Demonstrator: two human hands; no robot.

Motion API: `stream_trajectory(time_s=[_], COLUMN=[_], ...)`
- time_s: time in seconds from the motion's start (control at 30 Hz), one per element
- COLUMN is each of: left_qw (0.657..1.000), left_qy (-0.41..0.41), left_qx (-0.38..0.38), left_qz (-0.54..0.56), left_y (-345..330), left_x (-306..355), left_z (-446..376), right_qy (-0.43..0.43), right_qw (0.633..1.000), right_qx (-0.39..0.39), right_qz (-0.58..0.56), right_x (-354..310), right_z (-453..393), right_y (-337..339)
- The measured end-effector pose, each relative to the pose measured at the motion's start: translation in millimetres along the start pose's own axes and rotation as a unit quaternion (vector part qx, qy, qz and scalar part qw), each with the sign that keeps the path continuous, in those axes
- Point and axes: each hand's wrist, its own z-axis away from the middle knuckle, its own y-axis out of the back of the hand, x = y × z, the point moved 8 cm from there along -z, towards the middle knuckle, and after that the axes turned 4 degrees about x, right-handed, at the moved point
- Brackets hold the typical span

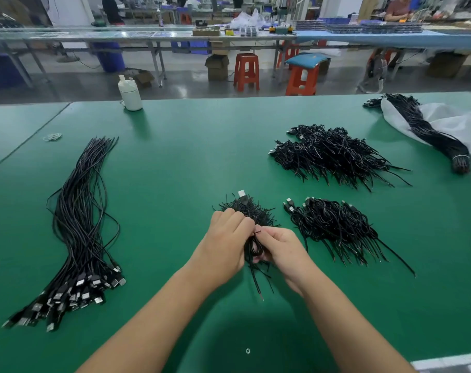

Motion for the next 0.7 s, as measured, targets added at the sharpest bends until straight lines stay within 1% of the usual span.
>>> stream_trajectory(time_s=[0.07,0.17,0.27,0.33,0.4,0.47,0.5,0.53,0.57,0.63,0.7], left_qw=[0.999,0.996,0.992,0.992,0.995,0.997,0.995,0.99,0.983,0.965,0.955], left_qy=[-0.036,-0.073,-0.09,-0.095,-0.066,0.009,0.055,0.1,0.142,0.224,0.268], left_qx=[0.012,0.054,0.082,0.08,0.066,0.04,0.02,-0.005,-0.026,-0.039,-0.025], left_qz=[-0.014,-0.021,-0.026,-0.031,-0.043,-0.061,-0.077,-0.095,-0.113,-0.128,-0.127], left_y=[-2,-3,-9,-19,-31,-41,-44,-48,-50,-49,-48], left_x=[1,1,-2,-9,-24,-51,-68,-86,-102,-129,-142], left_z=[3,8,16,22,29,42,53,64,77,96,103], right_qy=[-0.019,-0.037,-0.079,-0.097,-0.097,-0.083,-0.074,-0.063,-0.049,-0.013,0.008], right_qw=[0.999,0.998,0.995,0.994,0.993,0.984,0.974,0.956,0.93,0.851,0.763], right_qx=[-0.027,-0.051,-0.053,-0.045,-0.015,0.026,0.047,0.068,0.094,0.155,0.21], right_qz=[-0.005,0.021,0.015,0.016,0.058,0.153,0.211,0.277,0.352,0.502,0.611], right_x=[1,1,8,13,13,8,3,-3,-11,-29,-43], right_z=[0,-3,-8,-12,-16,-24,-28,-32,-36,-44,-51], right_y=[-2,-3,1,7,20,40,52,64,76,98,118])
